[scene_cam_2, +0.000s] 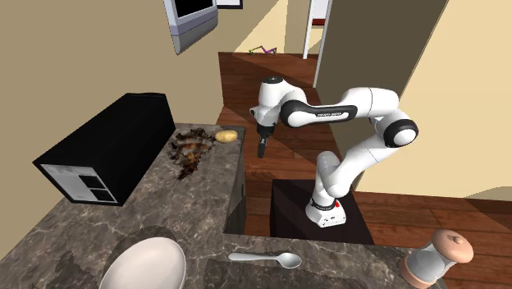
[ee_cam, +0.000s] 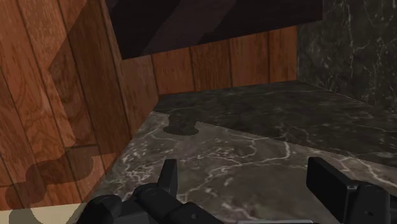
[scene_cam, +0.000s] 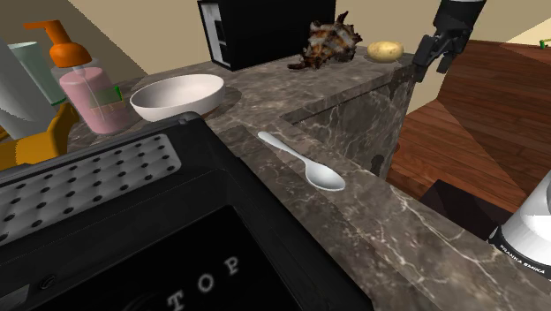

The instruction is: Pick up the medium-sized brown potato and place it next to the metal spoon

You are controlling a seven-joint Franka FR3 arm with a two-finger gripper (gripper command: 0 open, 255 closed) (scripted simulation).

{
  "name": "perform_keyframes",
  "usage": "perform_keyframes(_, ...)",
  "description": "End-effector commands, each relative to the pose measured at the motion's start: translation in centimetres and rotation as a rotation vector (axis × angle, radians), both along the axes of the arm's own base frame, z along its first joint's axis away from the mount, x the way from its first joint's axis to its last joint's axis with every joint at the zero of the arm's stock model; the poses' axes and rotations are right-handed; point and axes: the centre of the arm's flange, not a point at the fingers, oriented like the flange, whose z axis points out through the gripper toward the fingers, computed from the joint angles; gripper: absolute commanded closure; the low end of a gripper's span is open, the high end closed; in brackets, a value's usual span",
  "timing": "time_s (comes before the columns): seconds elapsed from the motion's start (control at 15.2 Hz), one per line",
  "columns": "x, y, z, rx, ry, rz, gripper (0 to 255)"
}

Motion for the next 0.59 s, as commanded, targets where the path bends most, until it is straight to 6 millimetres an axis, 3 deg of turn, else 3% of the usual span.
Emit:
perform_keyframes(0.0, 0.0, 0.0, 0.0, 0.000, 0.000, 0.000, 0)
perform_keyframes(0.53, 11.1, -3.9, 3.7, 0.007, 0.122, 0.000, 0)
